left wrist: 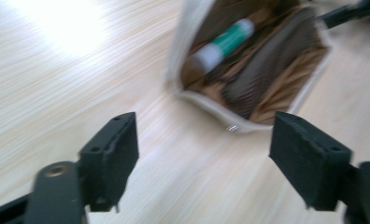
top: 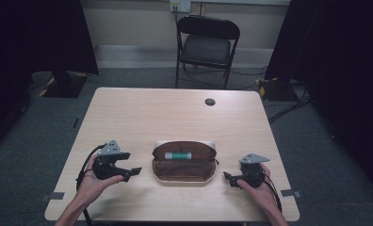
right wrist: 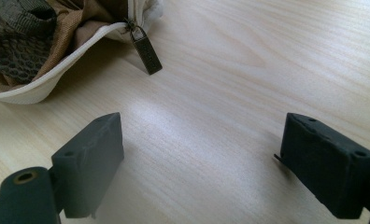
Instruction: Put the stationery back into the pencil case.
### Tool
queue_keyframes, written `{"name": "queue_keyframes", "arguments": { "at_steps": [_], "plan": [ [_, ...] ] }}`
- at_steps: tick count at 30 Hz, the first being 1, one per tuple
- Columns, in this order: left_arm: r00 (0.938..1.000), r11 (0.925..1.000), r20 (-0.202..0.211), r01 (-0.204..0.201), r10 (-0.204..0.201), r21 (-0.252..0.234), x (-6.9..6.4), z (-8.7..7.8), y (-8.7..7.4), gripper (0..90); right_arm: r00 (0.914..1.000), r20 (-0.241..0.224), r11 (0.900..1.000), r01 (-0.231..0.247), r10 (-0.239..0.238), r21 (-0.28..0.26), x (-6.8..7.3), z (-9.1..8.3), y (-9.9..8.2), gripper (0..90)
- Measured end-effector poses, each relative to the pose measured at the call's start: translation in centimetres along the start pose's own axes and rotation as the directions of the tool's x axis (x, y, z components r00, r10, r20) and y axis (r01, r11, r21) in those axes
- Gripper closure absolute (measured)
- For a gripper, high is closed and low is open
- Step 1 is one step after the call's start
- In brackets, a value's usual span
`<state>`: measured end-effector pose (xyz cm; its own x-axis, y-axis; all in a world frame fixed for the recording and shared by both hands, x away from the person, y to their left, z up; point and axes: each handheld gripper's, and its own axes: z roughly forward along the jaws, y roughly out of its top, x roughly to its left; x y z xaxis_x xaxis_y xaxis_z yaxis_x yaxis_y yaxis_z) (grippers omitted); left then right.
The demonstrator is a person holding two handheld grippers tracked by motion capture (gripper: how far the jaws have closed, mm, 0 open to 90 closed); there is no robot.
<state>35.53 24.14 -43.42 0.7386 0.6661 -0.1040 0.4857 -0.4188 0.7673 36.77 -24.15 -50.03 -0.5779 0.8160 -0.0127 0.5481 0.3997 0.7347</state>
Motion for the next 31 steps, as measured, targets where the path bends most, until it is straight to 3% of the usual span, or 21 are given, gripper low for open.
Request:
{"name": "queue_keyframes", "arguments": {
  "at_steps": [5,7,10,13,15,16,19,22,24,25,26,31],
  "plan": [
    [0.9996,0.9999,-0.025,0.012,-0.012,0.006,0.8,-0.6,-1.4,16.8,1.0,0.0,1.0,-0.001,0.001,0.001,0.0,0.0,0.0,12.5],
    [0.9997,0.9999,-0.024,-0.005,0.006,0.015,1.1,-0.8,-2.1,16.1,1.0,0.0,1.0,-0.001,0.001,0.001,0.0,0.0,0.0,12.5],
    [0.9983,0.9993,-0.05,0.031,-0.03,0.022,2.0,-0.7,-3.3,15.8,1.0,0.0,1.0,-0.001,0.001,0.001,0.0,0.0,0.0,12.5],
    [0.9943,0.996,-0.076,0.078,-0.074,0.043,3.3,-0.1,-4.3,16.3,1.0,0.0,1.0,0.0,0.0,0.0,0.0,0.0,0.0,12.4],
    [0.986,0.9904,-0.128,0.117,-0.107,0.072,4.1,0.3,-4.8,16.8,1.0,-0.001,1.0,0.0,0.0,0.002,0.0,0.1,0.1,12.3],
    [0.9807,0.9885,-0.162,0.124,-0.109,0.086,4.2,0.6,-5.0,16.9,1.0,0.002,1.0,-0.003,0.003,0.005,0.0,0.2,0.2,12.3],
    [0.9779,0.9834,-0.187,0.12,-0.094,0.136,4.2,1.4,-5.6,17.1,1.0,0.002,1.0,-0.002,0.002,0.004,0.0,0.2,0.2,12.3],
    [0.9743,0.9903,-0.219,0.081,-0.054,0.113,4.0,1.8,-5.9,15.6,1.0,0.002,1.0,-0.005,0.005,0.004,0.0,0.2,0.2,12.3],
    [0.9749,0.9958,-0.219,0.058,-0.042,0.071,4.2,2.0,-6.3,13.0,1.0,0.002,1.0,-0.002,0.002,0.004,0.0,0.2,0.2,12.3],
    [0.9744,0.9967,-0.218,0.066,-0.055,0.046,4.3,2.1,-6.6,9.7,1.0,0.004,1.0,-0.002,0.002,0.004,0.0,0.2,0.2,12.4],
    [0.9715,0.9959,-0.229,0.075,-0.061,0.052,4.3,2.1,-6.6,5.6,1.0,0.004,1.0,-0.002,0.002,0.004,0.0,0.2,0.2,12.4],
    [0.97,0.9954,-0.233,0.082,-0.068,0.05,4.4,2.2,-6.6,3.6,1.0,0.003,1.0,-0.001,0.001,0.004,0.0,0.2,0.2,12.4]
  ]
}}
